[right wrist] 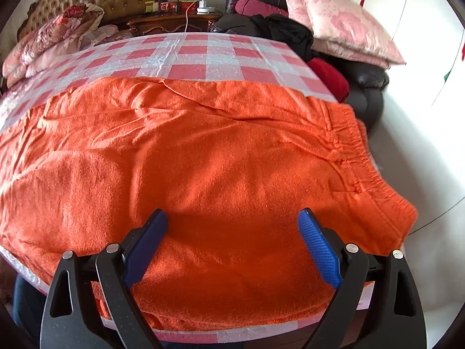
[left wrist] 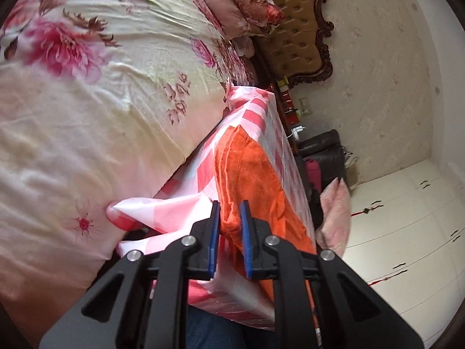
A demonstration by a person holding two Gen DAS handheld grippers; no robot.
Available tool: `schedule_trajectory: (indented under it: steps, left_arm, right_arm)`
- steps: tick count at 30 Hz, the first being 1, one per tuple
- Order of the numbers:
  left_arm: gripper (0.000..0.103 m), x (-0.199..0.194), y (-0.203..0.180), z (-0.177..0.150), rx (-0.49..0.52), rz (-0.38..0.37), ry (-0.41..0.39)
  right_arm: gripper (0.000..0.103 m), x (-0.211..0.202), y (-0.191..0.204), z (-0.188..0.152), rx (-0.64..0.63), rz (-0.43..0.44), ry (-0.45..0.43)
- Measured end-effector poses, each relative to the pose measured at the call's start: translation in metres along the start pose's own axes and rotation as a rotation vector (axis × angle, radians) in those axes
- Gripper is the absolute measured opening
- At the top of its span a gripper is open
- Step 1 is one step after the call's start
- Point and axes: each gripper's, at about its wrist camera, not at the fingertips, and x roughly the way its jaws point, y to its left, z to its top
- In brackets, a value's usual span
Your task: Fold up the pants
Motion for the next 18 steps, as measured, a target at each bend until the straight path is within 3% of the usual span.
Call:
schedule_trajectory:
  steps: [6,9,13,14,15,18]
  left_arm:
    - [0.014,0.008,-0.017,0.001,0.016,0.011,0.018]
    - [0.025,0.012,-0.015,0.001,-0.011,0.021,0.020]
    - [0.025,0.014,-0.016,-0.002,-0.010,0.043,0.025]
    - [0.022,0.015,-0.016,-0.002,-0.013,0.056,0.024]
    - [0.011,0.015,-0.015,-0.002,-0.018,0.068,0.026]
    - [0.011,0.012,-0.015,-0.001,-0.022,0.086,0.014]
  right_arm:
    - [0.089,0.001,-0.007,-0.005,0.044,0.024,-0.019]
    - [0.089,0.003,-0.011,-0.007,0.061,0.052,-0.020]
    - [0.089,0.003,-0.011,-0.008,0.063,0.055,-0.029]
    - [0.089,0.003,-0.011,-0.007,0.065,0.058,-0.027]
    - [0.089,0.003,-0.011,-0.008,0.066,0.061,-0.025]
    - [0.089,0.003,-0.012,-0.009,0.068,0.069,-0.028]
